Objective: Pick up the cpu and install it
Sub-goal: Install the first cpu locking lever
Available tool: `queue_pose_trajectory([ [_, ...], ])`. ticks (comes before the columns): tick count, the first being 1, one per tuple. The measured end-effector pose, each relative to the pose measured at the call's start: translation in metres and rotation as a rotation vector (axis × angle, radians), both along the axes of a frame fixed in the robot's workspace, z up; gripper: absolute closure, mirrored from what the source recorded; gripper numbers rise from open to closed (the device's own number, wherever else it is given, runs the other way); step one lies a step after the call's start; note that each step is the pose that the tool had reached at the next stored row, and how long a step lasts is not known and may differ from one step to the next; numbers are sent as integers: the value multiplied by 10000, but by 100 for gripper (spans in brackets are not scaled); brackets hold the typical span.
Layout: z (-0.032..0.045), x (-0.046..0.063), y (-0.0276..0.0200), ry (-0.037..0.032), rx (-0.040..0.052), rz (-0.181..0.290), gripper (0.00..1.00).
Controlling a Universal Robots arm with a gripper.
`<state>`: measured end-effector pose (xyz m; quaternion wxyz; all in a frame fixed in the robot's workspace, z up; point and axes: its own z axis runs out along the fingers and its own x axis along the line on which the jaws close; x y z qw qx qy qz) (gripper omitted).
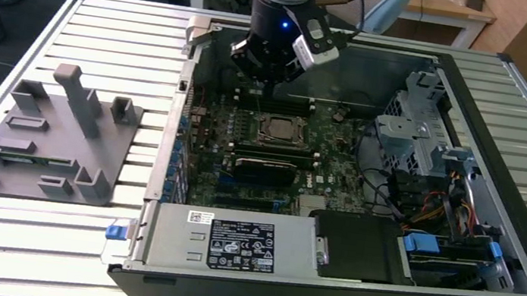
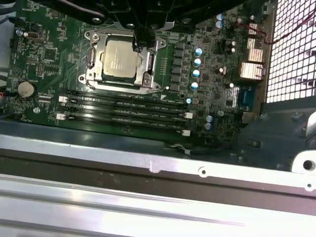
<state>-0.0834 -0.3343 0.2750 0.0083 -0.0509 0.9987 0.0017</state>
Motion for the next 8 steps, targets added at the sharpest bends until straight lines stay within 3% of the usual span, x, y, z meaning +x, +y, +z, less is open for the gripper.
queue_pose_trajectory([
  [8,-2,-107,0,-10,1,0,89],
])
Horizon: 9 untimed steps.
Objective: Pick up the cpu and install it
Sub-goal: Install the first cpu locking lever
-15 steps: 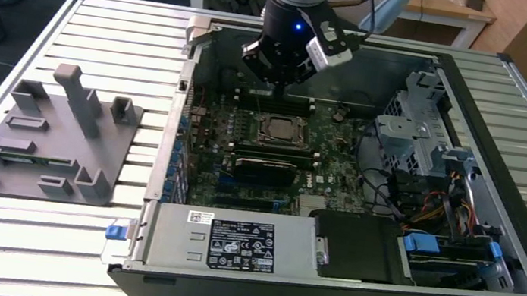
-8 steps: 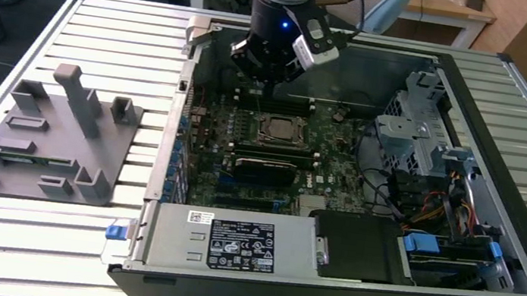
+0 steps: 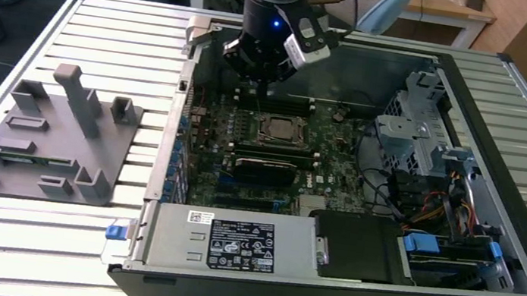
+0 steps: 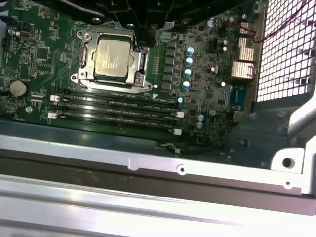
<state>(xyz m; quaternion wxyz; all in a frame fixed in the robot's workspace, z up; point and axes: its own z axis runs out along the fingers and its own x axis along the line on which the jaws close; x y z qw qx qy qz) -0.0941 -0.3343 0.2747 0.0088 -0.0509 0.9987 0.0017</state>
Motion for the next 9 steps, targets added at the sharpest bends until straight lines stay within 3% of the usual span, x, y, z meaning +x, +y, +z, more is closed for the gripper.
queue_pose_trajectory([
  [9,-8,-135,14,0,-2,1,89],
])
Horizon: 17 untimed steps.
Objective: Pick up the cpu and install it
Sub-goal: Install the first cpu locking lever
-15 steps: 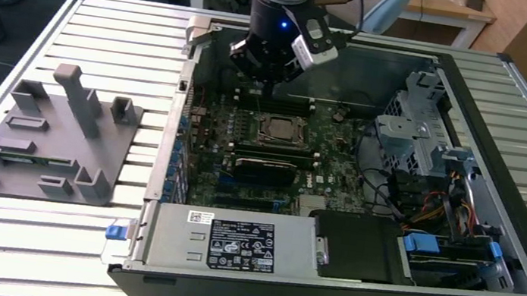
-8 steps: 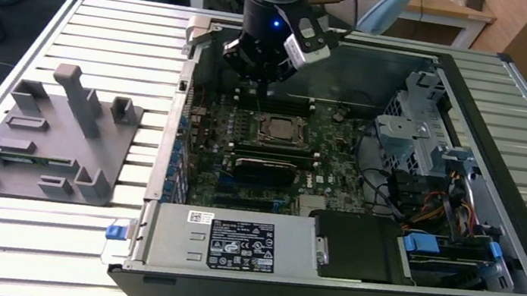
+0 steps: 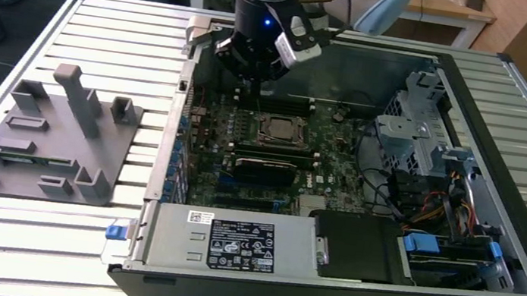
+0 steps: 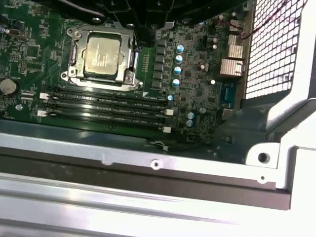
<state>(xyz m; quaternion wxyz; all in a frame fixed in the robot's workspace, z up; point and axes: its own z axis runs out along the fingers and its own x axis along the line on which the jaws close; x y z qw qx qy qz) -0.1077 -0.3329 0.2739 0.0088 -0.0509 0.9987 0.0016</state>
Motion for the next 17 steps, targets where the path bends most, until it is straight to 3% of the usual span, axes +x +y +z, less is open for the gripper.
queue_pose_trajectory([
  [4,-38,-60,42,1,0,-6,89],
  [12,-151,-78,175,1,-4,-36,89],
  [17,-185,-78,215,0,-8,-345,89],
])
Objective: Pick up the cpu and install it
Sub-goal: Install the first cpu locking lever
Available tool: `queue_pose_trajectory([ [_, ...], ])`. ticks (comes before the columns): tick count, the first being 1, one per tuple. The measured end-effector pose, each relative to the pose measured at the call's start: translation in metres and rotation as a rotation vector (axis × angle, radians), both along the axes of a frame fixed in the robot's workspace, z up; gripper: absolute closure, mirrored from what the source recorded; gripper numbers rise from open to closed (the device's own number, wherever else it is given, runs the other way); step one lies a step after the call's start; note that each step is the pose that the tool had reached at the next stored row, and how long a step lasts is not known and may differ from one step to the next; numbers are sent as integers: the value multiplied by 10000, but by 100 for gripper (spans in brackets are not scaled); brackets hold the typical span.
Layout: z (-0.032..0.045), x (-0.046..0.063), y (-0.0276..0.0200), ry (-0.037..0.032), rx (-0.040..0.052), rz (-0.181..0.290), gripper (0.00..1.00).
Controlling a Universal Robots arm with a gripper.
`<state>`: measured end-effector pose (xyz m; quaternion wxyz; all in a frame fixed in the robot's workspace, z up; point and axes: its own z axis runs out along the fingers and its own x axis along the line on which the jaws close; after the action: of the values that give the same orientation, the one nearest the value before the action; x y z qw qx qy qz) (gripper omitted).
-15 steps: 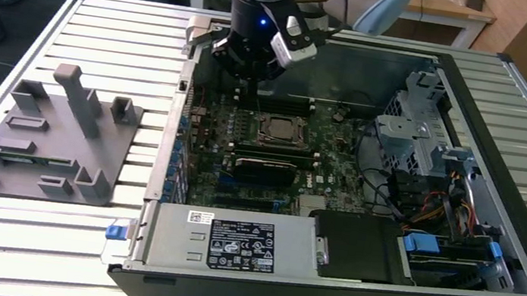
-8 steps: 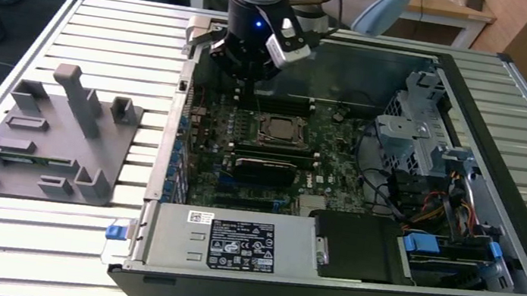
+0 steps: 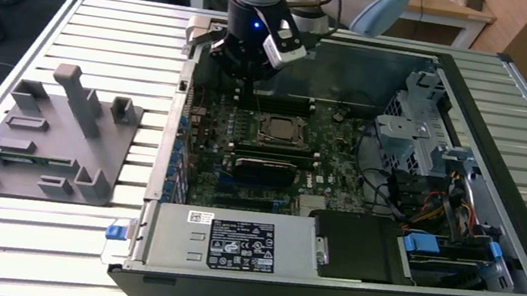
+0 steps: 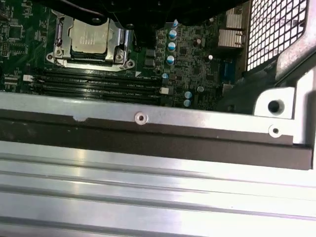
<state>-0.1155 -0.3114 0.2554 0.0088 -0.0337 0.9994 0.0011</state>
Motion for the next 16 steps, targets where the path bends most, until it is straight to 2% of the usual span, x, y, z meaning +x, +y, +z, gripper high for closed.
queue_pose_trajectory([
  [4,-2,0,50,0,0,-4,89],
  [16,-3,1,67,0,0,-4,89],
])
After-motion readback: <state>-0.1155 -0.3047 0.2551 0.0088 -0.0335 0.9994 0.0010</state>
